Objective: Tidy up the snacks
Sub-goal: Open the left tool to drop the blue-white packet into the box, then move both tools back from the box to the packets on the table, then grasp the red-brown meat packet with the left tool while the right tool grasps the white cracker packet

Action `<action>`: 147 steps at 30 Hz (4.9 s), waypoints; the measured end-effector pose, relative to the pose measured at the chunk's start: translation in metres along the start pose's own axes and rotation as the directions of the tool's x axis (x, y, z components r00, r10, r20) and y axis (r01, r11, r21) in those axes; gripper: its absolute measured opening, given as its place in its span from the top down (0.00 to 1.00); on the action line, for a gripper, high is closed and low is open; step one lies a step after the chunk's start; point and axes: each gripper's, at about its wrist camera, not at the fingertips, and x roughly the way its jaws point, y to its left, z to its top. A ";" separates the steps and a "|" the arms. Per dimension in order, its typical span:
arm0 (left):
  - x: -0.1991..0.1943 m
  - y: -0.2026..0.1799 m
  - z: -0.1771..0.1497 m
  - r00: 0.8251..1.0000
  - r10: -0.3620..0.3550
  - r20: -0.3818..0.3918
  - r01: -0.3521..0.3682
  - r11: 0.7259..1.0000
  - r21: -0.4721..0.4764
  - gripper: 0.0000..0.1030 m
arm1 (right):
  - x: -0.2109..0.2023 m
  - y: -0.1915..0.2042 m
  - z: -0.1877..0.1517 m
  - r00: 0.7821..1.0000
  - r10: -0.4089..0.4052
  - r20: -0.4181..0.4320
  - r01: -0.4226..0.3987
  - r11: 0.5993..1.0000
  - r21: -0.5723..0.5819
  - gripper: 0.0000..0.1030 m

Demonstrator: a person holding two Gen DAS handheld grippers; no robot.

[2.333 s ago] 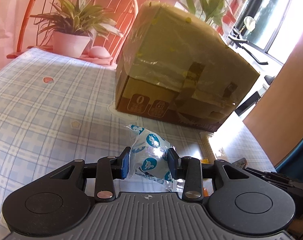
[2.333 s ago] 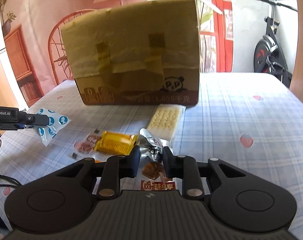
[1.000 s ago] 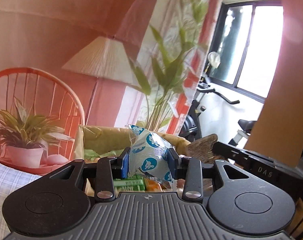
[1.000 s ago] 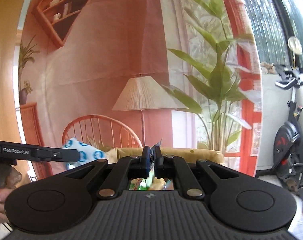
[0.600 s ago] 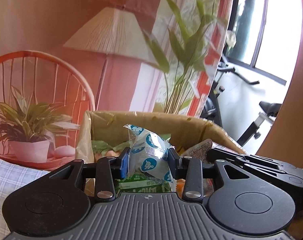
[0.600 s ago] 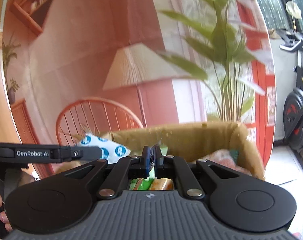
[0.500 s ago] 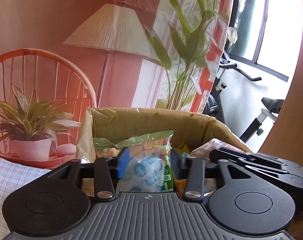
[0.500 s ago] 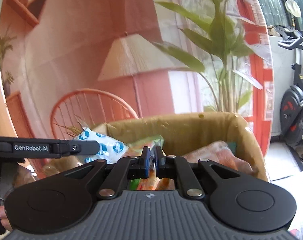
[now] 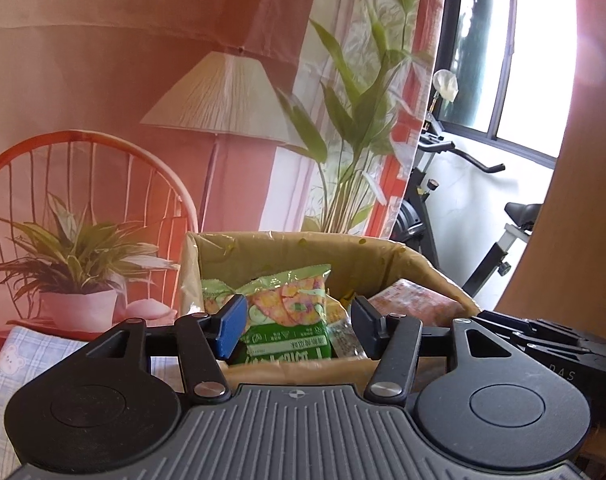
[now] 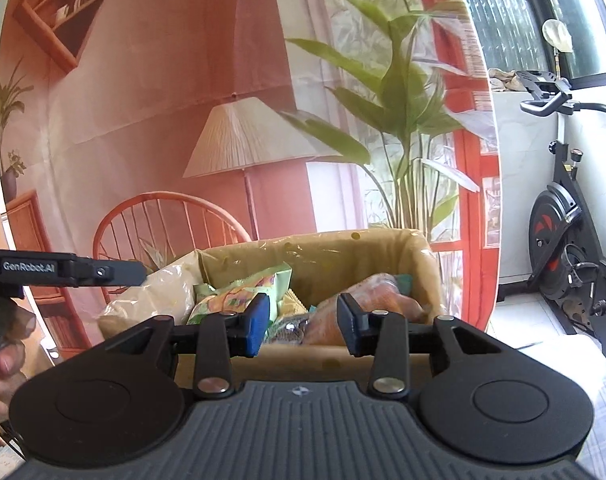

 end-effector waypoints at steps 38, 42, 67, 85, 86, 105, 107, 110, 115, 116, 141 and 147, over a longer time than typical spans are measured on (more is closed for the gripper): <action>0.001 0.005 -0.186 0.944 -0.014 -0.331 -0.036 0.989 -0.143 0.44 | -0.002 -0.015 -0.172 0.939 -0.116 -0.324 0.118 0.993 -0.015 0.43; 0.006 -0.002 -0.198 0.931 -0.021 -0.364 -0.027 0.992 -0.127 0.44 | 0.014 -0.012 -0.178 0.928 -0.128 -0.351 0.123 0.992 -0.037 0.43; 0.027 -0.046 -0.219 0.908 0.083 -0.411 -0.035 0.992 0.122 0.46 | 0.005 -0.012 -0.192 0.931 -0.133 -0.339 0.128 0.991 -0.038 0.49; 0.020 -0.002 -0.209 0.909 0.179 -0.377 -0.166 0.984 0.065 0.52 | 0.005 -0.011 -0.192 0.932 -0.134 -0.338 0.130 0.991 -0.036 0.49; 0.019 0.000 -0.208 0.907 0.184 -0.379 -0.173 0.983 0.061 0.51 | 0.005 -0.011 -0.192 0.932 -0.134 -0.337 0.130 0.991 -0.036 0.49; 0.030 -0.006 -0.207 0.918 0.140 -0.372 -0.112 0.989 0.097 0.50 | 0.005 -0.011 -0.191 0.932 -0.133 -0.337 0.129 0.991 -0.035 0.49; 0.032 -0.006 -0.209 0.916 0.149 -0.372 -0.119 0.988 0.102 0.49 | 0.006 -0.011 -0.191 0.932 -0.130 -0.338 0.126 0.992 -0.034 0.49; 0.034 -0.009 -0.209 0.917 0.156 -0.366 -0.124 0.986 0.108 0.49 | 0.007 -0.011 -0.190 0.932 -0.130 -0.338 0.125 0.992 -0.036 0.49; 0.035 -0.016 -0.211 0.921 0.164 -0.353 -0.116 0.981 0.153 0.54 | 0.007 -0.011 -0.190 0.932 -0.130 -0.337 0.125 0.992 -0.034 0.49; 0.034 -0.017 -0.211 0.925 0.137 -0.355 -0.090 0.985 0.147 0.55 | 0.006 -0.011 -0.190 0.932 -0.129 -0.337 0.125 0.992 -0.034 0.49; -0.028 0.007 -0.178 0.973 0.097 -0.211 -0.106 0.994 -0.032 0.61 | -0.001 -0.011 -0.185 0.936 -0.111 -0.333 0.111 0.994 -0.019 0.51; -0.034 0.007 -0.171 0.980 0.069 -0.189 -0.080 0.995 -0.055 0.61 | -0.026 -0.007 -0.175 0.951 -0.086 -0.298 0.091 0.996 0.003 0.51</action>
